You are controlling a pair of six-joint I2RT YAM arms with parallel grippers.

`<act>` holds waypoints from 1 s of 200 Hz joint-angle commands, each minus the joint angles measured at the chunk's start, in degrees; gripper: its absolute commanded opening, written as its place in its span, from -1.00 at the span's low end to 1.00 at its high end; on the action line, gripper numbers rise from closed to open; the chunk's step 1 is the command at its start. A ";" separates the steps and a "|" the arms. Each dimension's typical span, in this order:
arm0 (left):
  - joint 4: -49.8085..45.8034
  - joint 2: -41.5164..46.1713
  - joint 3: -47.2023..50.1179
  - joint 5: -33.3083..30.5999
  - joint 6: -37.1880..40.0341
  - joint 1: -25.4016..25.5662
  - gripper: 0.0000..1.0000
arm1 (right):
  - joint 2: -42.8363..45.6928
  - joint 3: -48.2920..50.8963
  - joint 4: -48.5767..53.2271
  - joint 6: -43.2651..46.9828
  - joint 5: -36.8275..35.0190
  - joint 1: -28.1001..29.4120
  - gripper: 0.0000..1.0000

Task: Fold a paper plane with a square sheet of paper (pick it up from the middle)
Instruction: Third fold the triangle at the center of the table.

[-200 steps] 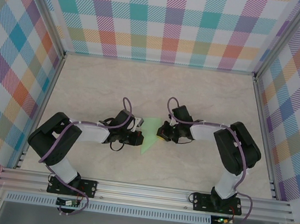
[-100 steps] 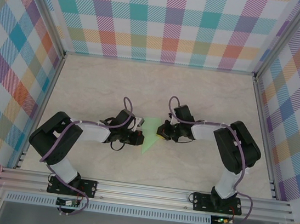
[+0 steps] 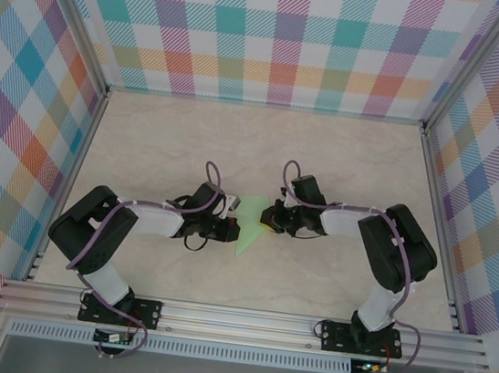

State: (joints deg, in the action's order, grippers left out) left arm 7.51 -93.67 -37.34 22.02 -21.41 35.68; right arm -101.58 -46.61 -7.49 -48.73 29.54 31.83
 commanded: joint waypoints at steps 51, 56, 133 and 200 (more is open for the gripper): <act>-6.09 -2.61 1.04 -2.78 0.88 -0.44 -0.89 | -1.89 2.49 -2.60 0.62 0.29 1.67 -0.88; -6.18 -2.55 0.98 -2.73 0.87 -0.44 -0.88 | -2.27 2.35 -2.16 0.85 0.00 1.76 -0.88; -13.99 9.71 -0.22 -10.64 -4.52 -0.44 -0.33 | -2.92 2.93 0.66 1.12 -2.60 1.85 -0.93; -6.64 22.93 4.87 -0.12 -18.42 -0.07 -0.52 | -3.24 1.55 2.76 0.63 -3.59 2.00 -0.92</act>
State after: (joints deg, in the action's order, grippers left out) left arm -3.01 -70.17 -34.65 14.17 -33.34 35.68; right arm -103.90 -44.73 -9.50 -48.60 29.17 33.50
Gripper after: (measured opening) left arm 0.269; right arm 0.046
